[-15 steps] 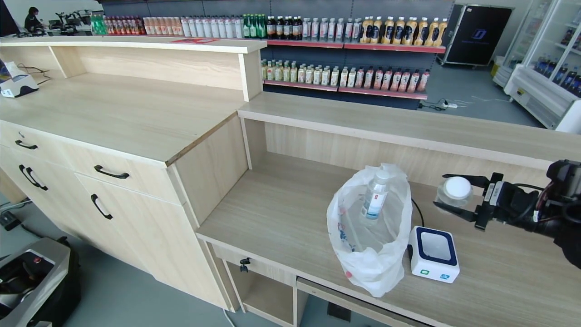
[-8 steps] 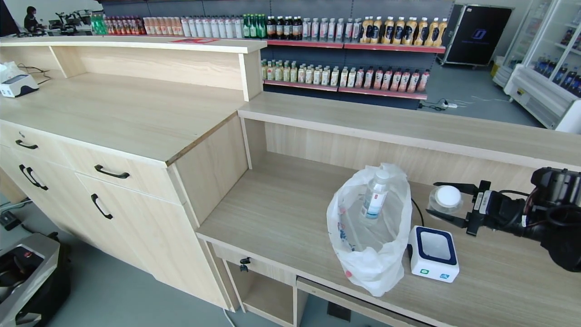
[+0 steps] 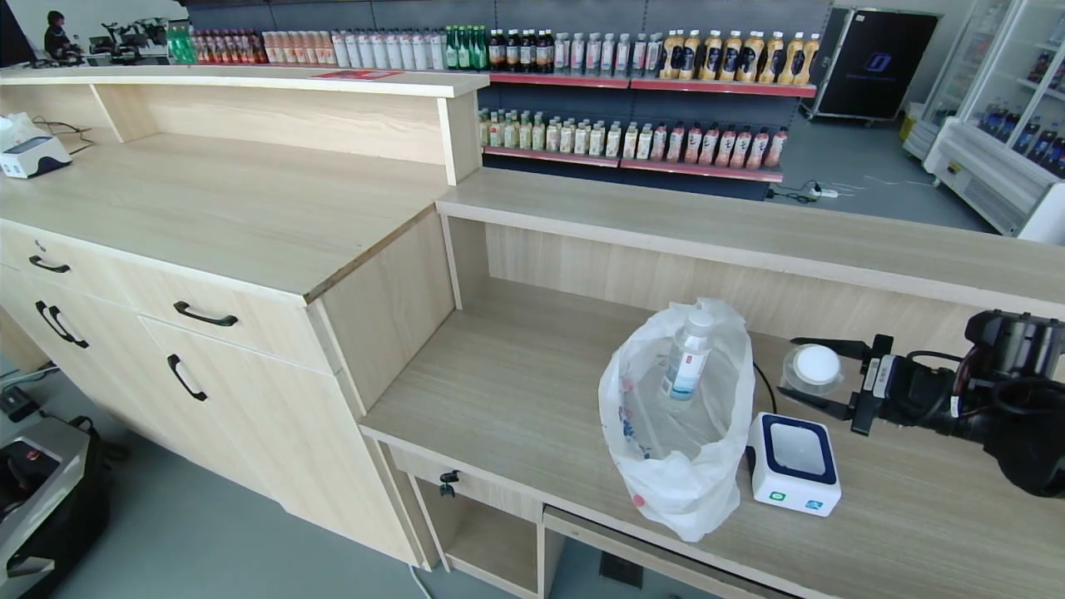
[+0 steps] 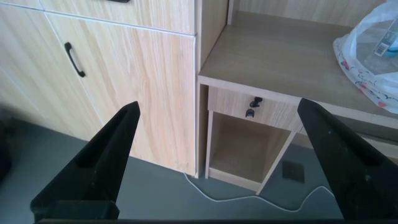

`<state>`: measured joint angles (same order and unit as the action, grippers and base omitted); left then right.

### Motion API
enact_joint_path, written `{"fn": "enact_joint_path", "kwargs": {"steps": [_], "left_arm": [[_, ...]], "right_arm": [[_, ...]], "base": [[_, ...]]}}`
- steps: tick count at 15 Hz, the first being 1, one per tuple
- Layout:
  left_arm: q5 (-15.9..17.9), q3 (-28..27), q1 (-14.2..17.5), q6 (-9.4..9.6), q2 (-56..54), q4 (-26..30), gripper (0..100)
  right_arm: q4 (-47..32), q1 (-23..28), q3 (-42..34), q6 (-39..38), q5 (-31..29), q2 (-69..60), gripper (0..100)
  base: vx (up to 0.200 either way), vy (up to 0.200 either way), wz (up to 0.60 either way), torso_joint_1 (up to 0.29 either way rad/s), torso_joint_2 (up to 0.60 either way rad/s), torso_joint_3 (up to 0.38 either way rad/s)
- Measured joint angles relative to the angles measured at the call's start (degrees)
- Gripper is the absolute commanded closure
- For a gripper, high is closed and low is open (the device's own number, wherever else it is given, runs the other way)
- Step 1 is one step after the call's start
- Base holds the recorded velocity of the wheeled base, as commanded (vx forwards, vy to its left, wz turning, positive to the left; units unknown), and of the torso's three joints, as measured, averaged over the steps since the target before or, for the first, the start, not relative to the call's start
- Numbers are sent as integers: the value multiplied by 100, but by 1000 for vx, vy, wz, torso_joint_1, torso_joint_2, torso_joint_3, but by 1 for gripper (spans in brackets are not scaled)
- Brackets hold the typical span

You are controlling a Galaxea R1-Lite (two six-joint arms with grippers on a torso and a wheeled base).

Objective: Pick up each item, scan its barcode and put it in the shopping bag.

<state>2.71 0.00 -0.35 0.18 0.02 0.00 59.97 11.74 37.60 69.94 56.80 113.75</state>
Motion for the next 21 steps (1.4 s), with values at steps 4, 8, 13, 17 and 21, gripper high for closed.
{"fn": "enact_joint_path", "kwargs": {"steps": [4, 8, 13, 17, 21], "left_arm": [[0, 0, 0, 0, 0, 0, 0], [0, 0, 0, 0, 0, 0, 0], [2, 0, 0, 0, 0, 0, 0], [2, 0, 0, 0, 0, 0, 0], [0, 0, 0, -2, 0, 0, 0]], "right_arm": [[-33, -45, -6, 29, -2, 30, 100], [-57, -50, -55, 35, -17, 22, 100], [-268, -50, -96, 180, -35, 48, 100], [-268, -67, -74, 188, -39, 99, 100], [-408, -105, 40, -277, -77, 63, 100]], "base": [[0, 0, 0, 0, 0, 0], [0, 0, 0, 0, 0, 0], [0, 0, 0, 0, 0, 0], [0, 0, 0, 0, 0, 0], [0, 0, 0, 0, 0, 0]]}}
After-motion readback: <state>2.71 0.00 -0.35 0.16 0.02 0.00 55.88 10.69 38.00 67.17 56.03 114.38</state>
